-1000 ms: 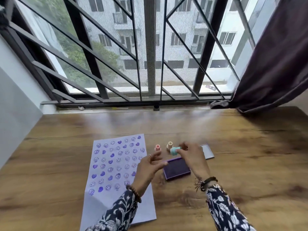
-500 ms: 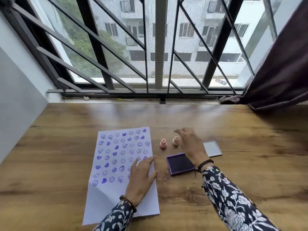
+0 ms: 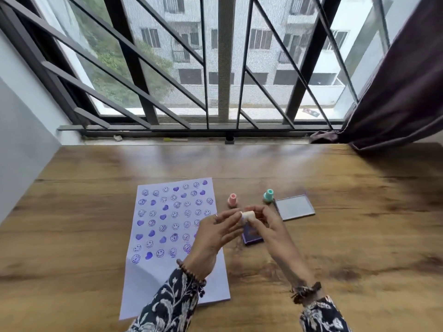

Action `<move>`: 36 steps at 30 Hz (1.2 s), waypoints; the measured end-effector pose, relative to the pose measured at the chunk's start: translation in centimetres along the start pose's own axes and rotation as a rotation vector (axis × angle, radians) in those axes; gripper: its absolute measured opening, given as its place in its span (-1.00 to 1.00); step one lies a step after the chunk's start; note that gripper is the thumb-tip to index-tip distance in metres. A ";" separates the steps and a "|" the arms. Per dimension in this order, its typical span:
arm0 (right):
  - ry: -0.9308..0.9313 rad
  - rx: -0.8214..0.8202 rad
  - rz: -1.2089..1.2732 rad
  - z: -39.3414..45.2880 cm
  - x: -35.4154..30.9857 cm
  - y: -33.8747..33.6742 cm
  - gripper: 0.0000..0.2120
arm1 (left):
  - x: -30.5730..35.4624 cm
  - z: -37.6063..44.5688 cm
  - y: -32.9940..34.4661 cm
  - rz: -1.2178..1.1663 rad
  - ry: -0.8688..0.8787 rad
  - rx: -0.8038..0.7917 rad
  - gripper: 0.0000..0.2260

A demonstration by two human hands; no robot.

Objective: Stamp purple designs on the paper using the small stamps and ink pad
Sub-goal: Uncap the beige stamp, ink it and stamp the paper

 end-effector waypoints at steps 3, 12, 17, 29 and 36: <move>-0.001 0.037 0.039 -0.6 0.0 -0.1 -0.84 | 0.0 0.0 0.1 0.019 0.025 -0.006 -0.82; 0.036 0.196 0.005 -0.9 1.7 -0.2 -0.81 | 0.0 0.5 0.7 0.104 0.014 -0.051 -0.81; 0.202 0.343 0.195 -0.4 4.0 -0.1 -0.71 | 0.0 0.8 -0.5 0.162 0.039 -0.020 -0.87; 0.022 0.374 -0.588 -0.6 2.3 -1.9 -0.95 | -0.1 2.5 -3.3 0.652 0.123 -0.057 -0.79; -0.122 0.272 -1.137 -1.4 1.6 1.0 -0.98 | -1.8 3.6 -1.7 0.637 -0.044 -0.364 -0.77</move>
Point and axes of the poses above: each hand's wrist, its own z-axis towards the middle knuckle, its own y-axis out of the palm, x = y × z, the point moved 6 cm from there along z, towards the middle knuckle, and after that the axes turned 1 degree about z, right-handed, at the moved point
